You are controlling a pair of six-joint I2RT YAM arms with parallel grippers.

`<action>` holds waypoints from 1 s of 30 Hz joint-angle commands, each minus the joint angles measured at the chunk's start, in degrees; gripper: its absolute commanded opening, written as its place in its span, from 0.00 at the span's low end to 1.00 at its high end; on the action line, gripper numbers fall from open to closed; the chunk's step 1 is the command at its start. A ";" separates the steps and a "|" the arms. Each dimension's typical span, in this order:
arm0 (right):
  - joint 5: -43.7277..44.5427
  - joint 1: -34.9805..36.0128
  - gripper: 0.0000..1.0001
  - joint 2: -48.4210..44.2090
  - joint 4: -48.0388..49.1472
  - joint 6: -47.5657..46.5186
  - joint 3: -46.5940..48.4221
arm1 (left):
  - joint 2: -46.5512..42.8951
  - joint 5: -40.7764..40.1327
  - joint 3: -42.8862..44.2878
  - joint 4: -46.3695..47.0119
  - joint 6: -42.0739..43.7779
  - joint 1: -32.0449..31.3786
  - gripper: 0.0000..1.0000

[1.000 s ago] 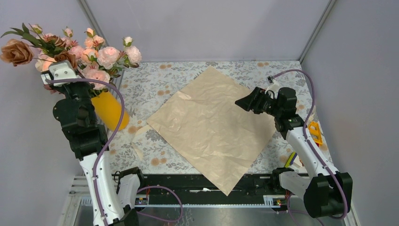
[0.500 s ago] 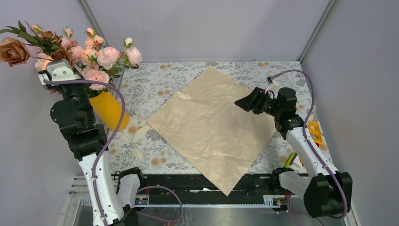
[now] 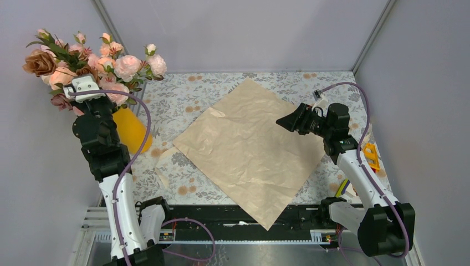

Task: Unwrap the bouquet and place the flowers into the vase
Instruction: Insert the fake flower into the vase.

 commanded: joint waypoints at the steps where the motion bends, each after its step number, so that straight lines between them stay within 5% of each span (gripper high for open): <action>1: -1.70 -0.32 0.69 -1.24 2.82 0.23 -0.04 | -0.98 -0.11 -1.83 4.48 -0.82 1.10 0.00; 30: -3.55 -0.41 0.69 -3.60 2.90 1.11 -0.60 | 0.24 3.09 -13.94 9.30 -6.81 6.88 0.00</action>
